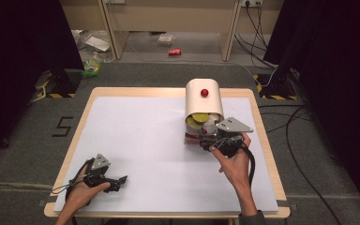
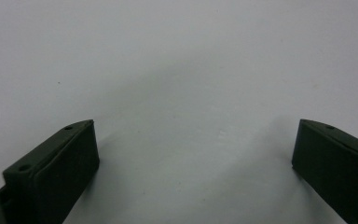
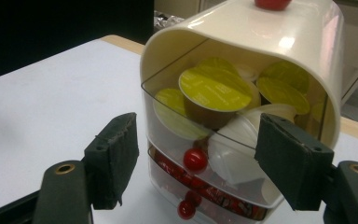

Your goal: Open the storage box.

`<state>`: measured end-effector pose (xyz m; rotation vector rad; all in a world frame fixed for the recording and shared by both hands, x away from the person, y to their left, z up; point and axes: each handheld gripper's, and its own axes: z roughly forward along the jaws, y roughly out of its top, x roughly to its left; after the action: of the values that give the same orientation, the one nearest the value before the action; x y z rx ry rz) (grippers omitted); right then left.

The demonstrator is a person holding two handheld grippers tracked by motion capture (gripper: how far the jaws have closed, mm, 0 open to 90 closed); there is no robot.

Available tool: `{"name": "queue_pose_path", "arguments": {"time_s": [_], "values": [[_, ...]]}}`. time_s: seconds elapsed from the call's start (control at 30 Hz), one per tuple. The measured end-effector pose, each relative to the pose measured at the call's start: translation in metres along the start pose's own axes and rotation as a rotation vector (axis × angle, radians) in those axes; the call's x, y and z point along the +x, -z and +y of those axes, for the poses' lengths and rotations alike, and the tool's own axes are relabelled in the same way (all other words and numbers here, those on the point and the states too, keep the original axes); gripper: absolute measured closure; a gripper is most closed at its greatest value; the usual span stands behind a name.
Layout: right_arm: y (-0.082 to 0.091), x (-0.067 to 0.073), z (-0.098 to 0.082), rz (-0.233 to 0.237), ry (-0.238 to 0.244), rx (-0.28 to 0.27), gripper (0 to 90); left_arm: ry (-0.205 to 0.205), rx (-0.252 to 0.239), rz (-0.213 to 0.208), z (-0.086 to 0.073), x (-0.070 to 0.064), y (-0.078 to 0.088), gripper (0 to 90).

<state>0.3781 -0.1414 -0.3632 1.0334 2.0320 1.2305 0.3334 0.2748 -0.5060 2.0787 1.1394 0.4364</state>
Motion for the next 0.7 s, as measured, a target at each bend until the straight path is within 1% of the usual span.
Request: {"name": "queue_pose_path", "arguments": {"time_s": [0.03, 0.17, 0.23, 0.37, 0.47, 0.63, 0.7], "values": [[-0.001, 0.000, 0.001, 0.000, 0.008, -0.004, 30.1, 0.000, -0.001, 0.000, 0.000, 0.000, 0.000, 0.0], [-0.007, 0.000, 0.001, -0.001, 0.007, 0.003, 30.2, 0.000, -0.001, 0.000, 0.000, 0.000, 0.000, 0.0], [-0.009, -0.001, 0.001, -0.001, 0.016, 0.004, 30.2, 0.000, -0.001, 0.001, 0.000, 0.000, 0.000, 0.0], [-0.013, -0.002, 0.000, -0.002, 0.019, 0.004, 30.2, 0.000, 0.000, 0.000, 0.000, 0.000, 0.000, 0.0], [-0.018, -0.003, -0.002, -0.012, 0.029, 0.000, 29.8, 0.000, -0.001, 0.001, 0.000, 0.000, 0.000, 0.0], [-0.018, -0.002, -0.002, -0.010, 0.045, 0.010, 29.5, 0.000, -0.001, 0.000, 0.000, 0.000, 0.000, 0.0], [-0.018, -0.001, -0.002, -0.017, 0.048, 0.009, 29.4, 0.001, -0.002, -0.001, 0.000, 0.000, 0.000, 0.0]]}}
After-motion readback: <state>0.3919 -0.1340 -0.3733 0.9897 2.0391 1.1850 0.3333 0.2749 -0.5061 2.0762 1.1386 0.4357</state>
